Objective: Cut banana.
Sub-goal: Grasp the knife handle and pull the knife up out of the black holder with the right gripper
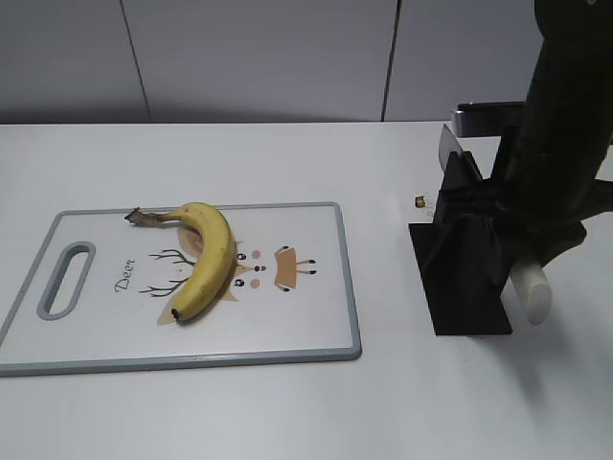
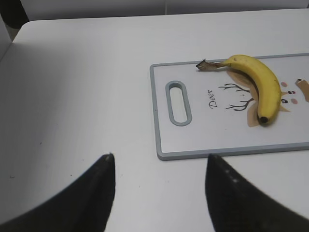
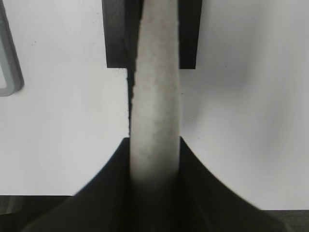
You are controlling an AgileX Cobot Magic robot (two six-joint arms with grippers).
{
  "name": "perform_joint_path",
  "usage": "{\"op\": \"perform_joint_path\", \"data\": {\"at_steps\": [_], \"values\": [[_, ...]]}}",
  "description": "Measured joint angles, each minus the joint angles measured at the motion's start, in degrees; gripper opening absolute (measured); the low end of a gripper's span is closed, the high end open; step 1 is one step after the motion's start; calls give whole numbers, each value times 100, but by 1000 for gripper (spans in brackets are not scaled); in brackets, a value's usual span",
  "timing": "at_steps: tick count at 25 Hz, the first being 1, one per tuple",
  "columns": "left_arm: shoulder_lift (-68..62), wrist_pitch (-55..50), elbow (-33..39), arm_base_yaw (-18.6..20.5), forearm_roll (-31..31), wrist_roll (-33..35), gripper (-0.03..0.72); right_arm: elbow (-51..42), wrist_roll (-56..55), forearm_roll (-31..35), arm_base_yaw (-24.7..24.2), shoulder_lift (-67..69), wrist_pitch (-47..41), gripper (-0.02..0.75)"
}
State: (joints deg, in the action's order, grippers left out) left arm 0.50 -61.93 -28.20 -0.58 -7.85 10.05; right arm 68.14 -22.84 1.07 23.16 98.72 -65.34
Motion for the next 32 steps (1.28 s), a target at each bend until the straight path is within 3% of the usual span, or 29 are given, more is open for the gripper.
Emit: {"op": "perform_joint_path", "data": {"at_steps": [24,32], "values": [[0,0,0,0,0,0,576,281,0,-158,0,-734,-411,163],[0,23,-12,0,0,0,576,771,217,-323,0,-1053,-454,163]]}}
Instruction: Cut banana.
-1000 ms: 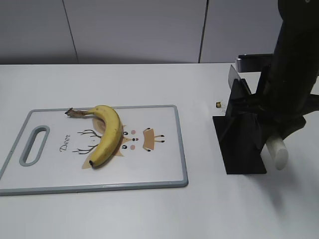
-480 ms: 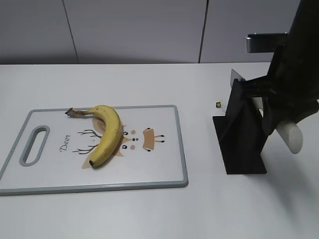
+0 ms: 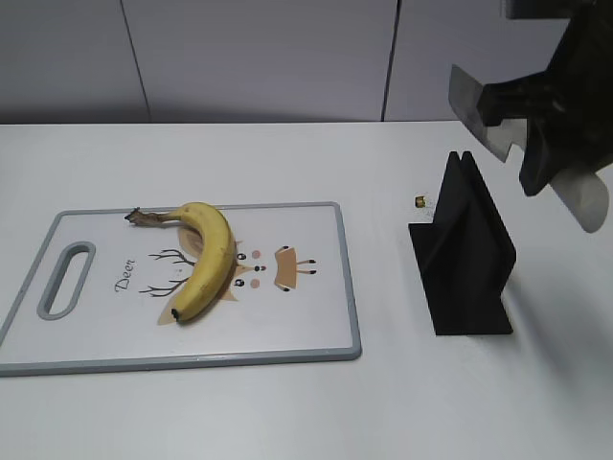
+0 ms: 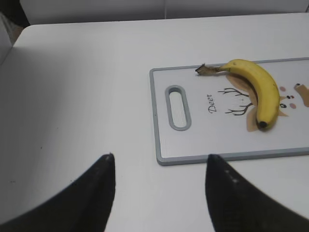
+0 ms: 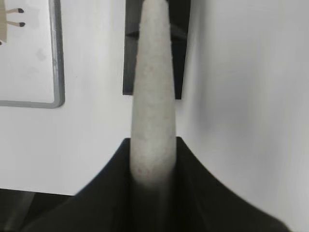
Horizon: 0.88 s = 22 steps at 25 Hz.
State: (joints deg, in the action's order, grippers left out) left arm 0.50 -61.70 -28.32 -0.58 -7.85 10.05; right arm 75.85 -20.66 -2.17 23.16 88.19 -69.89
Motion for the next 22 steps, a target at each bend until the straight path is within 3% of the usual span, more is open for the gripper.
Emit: {"op": "perform_joint_path", "data": {"at_steps": [4,10,15,22], "values": [[-50,172,-182,0,-115,111,576,274,1246,332,0,-7,-7,163],[-1091,705,-608,0,-986,1204,576,459,3607,1233,0,12,134,163],[-2578,1033,-1076,0,-2079,2930,576,477,5373,1666,0,176,443,163],[-4742,629,-2319,-6,-2954,5227,576,604,6464,1709,109,608,532,163]]}}
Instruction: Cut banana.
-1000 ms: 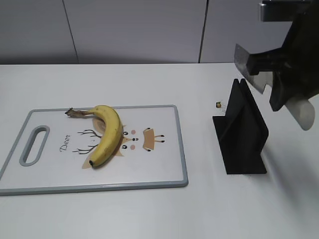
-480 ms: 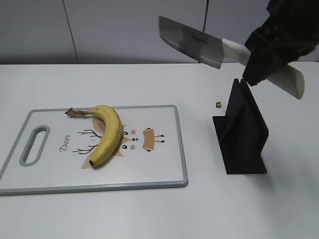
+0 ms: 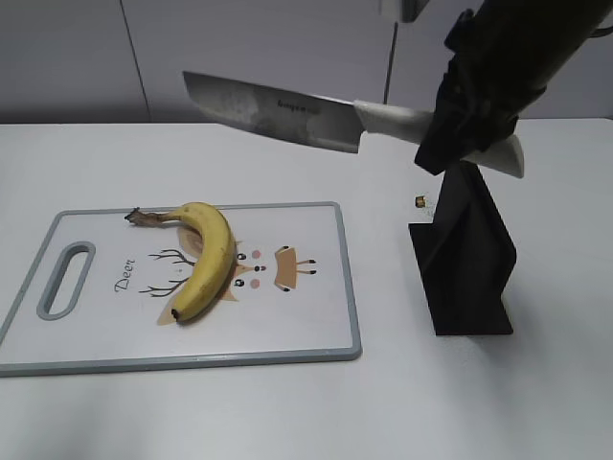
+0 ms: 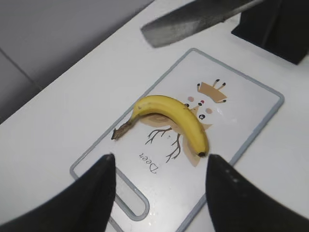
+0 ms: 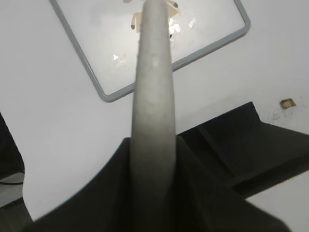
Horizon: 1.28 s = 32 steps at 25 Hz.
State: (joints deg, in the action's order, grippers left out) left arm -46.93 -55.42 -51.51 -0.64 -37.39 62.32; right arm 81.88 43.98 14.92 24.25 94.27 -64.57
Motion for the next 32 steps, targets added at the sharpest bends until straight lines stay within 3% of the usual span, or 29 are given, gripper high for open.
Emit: {"op": "perform_joint_path", "data": {"at_steps": [4,10,17,32], "values": [[-1113,-478,-854,-147,-177,839,576,12,365,-80,290,302,70,163],[-2626,-1043,-1757,-709,111,1143,576,141,1048,-159,694,638,248,163],[-3488,-968,-1824,-1354,833,1265,576,402,1694,271,795,1092,399,162],[-4579,-608,-1832,-1367,1110,1294,576,420,2229,560,846,1497,711,162]]}}
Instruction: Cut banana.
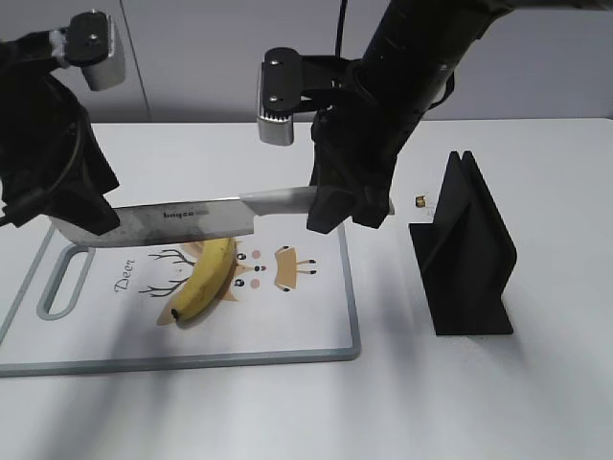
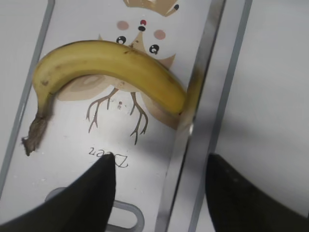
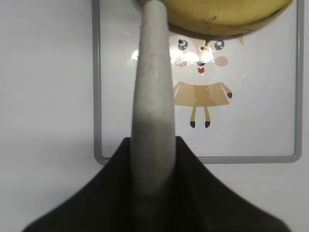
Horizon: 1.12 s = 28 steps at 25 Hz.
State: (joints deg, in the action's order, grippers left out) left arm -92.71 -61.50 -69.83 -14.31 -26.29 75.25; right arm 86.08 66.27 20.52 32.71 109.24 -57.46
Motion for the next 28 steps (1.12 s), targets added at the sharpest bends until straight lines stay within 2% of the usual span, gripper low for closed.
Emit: {"op": "perform_joint_path", "data": {"at_steps": [5,7,9,11,13,14,19,25,28], "values": [[-261,37,0,0,35,-68,560,0,31,69,0,16,29,161],[-278,77,11,0,92,-236,500,0,43,91,0,72,31,161],[-278,122,49,0,188,-390,384,0,49,112,0,134,31,161],[-278,120,121,0,257,-452,205,0,44,221,0,182,47,161],[-283,81,203,-2,292,-456,66,0,44,264,0,200,59,161],[-283,81,251,-6,312,-419,39,0,62,277,0,200,73,161],[-285,373,466,-65,326,-412,32,-108,85,277,0,210,158,161],[-316,888,624,-499,1002,-791,29,-849,119,308,7,210,985,161],[-316,1011,624,-594,1151,-908,24,-988,137,286,7,210,1225,161]]}}
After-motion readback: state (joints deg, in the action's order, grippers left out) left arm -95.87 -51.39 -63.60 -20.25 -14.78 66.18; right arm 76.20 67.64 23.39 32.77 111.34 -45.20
